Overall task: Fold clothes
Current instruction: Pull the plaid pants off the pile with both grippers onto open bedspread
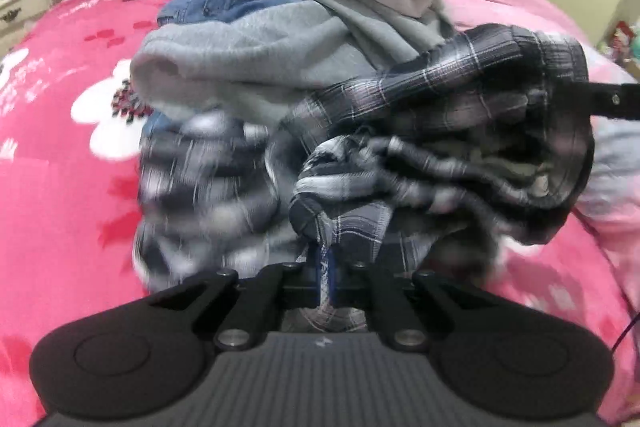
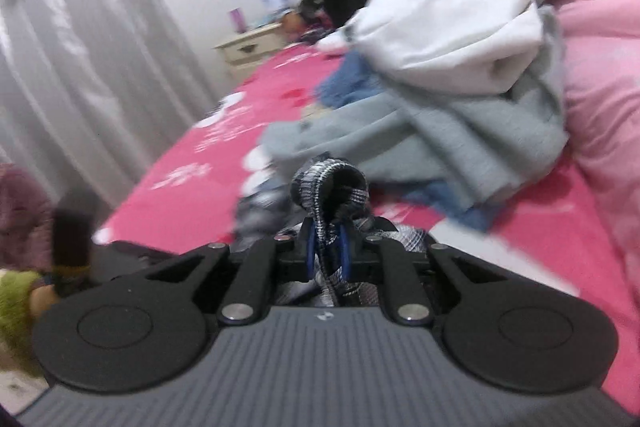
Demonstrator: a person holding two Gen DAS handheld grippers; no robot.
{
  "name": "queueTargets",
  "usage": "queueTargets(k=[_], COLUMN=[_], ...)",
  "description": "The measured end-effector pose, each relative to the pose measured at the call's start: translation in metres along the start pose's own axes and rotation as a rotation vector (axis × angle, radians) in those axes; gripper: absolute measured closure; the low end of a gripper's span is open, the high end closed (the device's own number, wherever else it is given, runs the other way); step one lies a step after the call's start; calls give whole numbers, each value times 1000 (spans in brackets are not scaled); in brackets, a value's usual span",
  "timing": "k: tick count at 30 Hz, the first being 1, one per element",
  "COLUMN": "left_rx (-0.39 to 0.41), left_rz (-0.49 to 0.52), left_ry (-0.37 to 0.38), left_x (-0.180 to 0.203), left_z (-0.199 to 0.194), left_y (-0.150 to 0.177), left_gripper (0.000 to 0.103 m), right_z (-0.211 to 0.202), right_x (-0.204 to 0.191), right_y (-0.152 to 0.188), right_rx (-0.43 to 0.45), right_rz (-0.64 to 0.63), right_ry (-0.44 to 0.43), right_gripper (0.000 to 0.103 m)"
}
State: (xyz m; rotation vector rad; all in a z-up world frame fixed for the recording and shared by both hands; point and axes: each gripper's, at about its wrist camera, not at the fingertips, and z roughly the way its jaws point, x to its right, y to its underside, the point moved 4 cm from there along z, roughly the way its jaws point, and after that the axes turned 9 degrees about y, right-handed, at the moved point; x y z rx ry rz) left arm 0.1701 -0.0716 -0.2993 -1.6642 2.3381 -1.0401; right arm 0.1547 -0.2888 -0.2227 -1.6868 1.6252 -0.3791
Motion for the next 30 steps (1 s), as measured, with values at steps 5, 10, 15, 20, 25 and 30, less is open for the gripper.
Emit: queueTargets(k=[5, 10, 15, 20, 25, 30], left_rx=[-79, -184, -300, -378, -217, -142], left_rz=[-23, -9, -15, 3, 57, 218], left_ry=[60, 91, 105, 111, 70, 137], left_x=[8, 10, 1, -11, -18, 11], left_z=[-55, -106, -102, -96, -117, -82], left_y=[52, 104, 150, 166, 120, 67], left_gripper=[99, 99, 99, 91, 53, 46], right_z=[-55, -97, -87, -73, -72, -44], right_x=[-18, -17, 33, 57, 28, 28], right_y=[22, 48, 107, 149, 136, 129], right_rx=[5, 16, -23, -92, -128, -201], right_rz=[145, 408, 697, 761, 421, 130], right_ry=[-158, -226, -38, 131, 210, 394], right_gripper=[93, 93, 93, 93, 92, 71])
